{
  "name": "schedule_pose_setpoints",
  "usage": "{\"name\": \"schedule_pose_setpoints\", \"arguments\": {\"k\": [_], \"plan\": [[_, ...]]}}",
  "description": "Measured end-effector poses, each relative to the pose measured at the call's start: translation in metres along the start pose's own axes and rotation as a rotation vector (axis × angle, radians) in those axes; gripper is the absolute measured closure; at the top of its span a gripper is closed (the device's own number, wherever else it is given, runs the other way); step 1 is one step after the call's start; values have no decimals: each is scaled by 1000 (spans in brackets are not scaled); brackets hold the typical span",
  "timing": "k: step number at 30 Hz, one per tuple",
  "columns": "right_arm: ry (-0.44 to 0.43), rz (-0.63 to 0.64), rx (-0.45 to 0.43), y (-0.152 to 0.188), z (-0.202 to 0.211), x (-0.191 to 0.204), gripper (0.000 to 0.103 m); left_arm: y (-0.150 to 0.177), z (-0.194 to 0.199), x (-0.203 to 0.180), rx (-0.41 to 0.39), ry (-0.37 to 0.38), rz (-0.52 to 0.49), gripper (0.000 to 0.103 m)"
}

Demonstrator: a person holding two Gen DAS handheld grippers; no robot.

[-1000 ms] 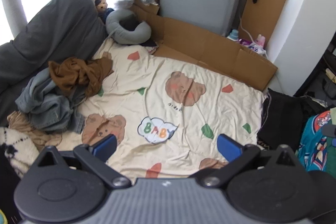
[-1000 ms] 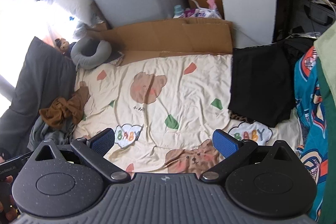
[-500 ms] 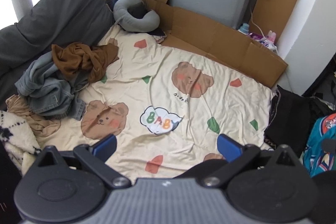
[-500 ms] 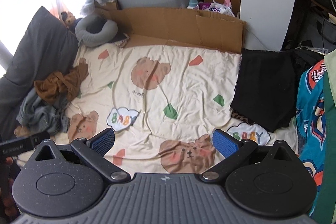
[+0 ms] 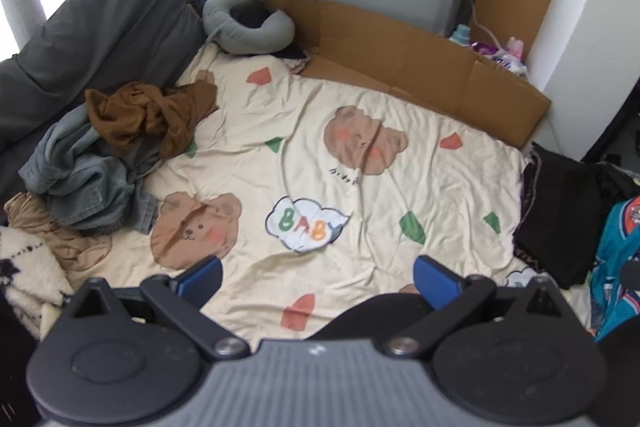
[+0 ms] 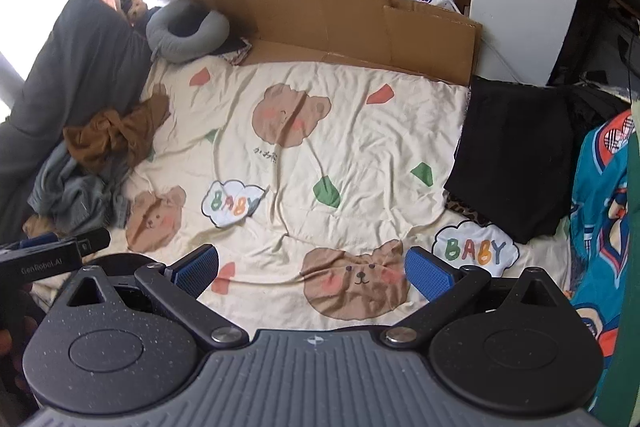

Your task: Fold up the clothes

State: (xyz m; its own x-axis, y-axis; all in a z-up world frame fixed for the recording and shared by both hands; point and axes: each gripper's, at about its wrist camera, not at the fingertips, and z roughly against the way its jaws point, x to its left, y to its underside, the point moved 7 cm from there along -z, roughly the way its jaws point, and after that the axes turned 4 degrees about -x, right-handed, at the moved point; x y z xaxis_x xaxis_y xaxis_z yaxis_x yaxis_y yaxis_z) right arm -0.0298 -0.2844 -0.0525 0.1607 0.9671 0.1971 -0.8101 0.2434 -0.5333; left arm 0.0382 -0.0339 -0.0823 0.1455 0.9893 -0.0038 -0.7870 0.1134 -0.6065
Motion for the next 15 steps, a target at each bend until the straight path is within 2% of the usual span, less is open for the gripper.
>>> {"name": "schedule_pose_setpoints", "arguments": {"k": [15], "plan": [[-1,-11,10,0,-2,-6,1,-1,-6,-9,-7,-17,-21,1]]}}
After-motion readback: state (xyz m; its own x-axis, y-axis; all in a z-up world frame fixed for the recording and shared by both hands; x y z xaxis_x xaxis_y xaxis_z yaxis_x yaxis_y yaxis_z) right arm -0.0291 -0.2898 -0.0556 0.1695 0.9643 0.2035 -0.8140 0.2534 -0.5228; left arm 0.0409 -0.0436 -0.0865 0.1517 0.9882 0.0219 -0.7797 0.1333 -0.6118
